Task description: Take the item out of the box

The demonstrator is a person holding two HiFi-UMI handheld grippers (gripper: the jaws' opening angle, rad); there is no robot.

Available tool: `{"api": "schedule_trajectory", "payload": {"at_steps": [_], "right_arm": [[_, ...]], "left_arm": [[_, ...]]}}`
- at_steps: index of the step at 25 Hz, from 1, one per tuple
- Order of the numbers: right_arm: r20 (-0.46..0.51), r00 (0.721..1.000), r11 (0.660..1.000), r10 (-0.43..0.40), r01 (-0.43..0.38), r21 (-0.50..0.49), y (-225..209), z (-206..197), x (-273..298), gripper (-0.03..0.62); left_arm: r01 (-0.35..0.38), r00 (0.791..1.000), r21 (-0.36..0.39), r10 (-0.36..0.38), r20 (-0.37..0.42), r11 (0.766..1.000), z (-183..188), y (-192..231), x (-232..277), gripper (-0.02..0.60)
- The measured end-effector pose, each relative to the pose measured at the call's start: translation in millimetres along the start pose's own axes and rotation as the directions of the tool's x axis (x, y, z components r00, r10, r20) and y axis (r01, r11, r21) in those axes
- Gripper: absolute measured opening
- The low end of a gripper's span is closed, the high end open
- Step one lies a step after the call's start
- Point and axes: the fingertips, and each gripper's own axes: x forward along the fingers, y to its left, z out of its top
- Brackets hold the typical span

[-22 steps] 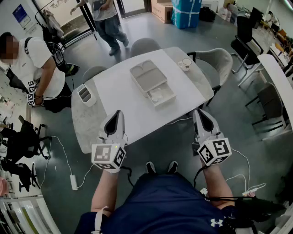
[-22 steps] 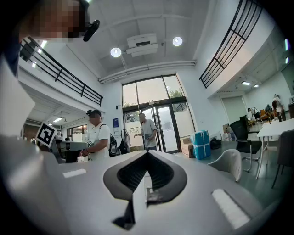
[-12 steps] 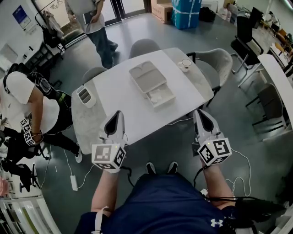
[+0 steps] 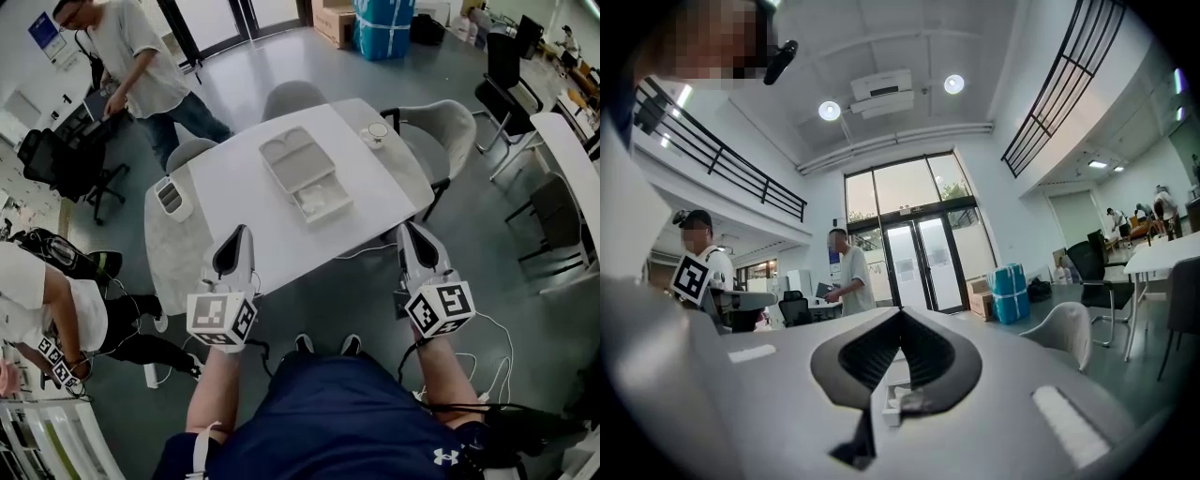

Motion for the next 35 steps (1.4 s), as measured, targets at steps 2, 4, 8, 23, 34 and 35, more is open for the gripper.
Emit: {"api": "schedule_trajectory", "payload": {"at_steps": [2,4,8,23,34,35], "right_arm": [[0.001,1.000,1.000,0.006,-0.006,-0.003,-9.1,0.1,0.5,0.002],[-0.003,1.000,1.000,0.013,-0.013,-0.004,-18.0,0.7,4.0,0.002],[-0.021,0.999,0.999,0.045,-0.045,-0.001,-28.1,-0.2,6.4,0.003],[-0.093,0.995,0.999,0.036,-0.035,0.019,-53.1,-28.0,51.5,0.003],[-0.144,0.990,1.000,0.002,-0.002,0.001,-54.7,-38.1,156.3,0.003],[-0.155,0.988,1.000,0.005,-0.005,0.000,-52.8,-40.2,165.7,0.003]], "left_arm": [[-0.008,1.000,0.002,0.008,0.003,1.000,-0.9,-5.3,4.4,0.003],[-0.018,1.000,0.002,0.018,0.005,1.000,-0.7,-9.0,9.6,0.003],[-0.058,0.998,-0.003,0.058,-0.011,0.998,-7.0,-17.8,3.6,0.003],[-0.073,0.995,-0.033,0.070,-0.070,0.997,-36.9,3.9,50.6,0.003],[-0.033,0.995,-0.061,0.027,-0.092,0.998,-42.4,75.9,136.9,0.003],[-0.027,0.995,-0.066,0.020,-0.100,0.997,-44.9,80.5,142.7,0.003]]}}
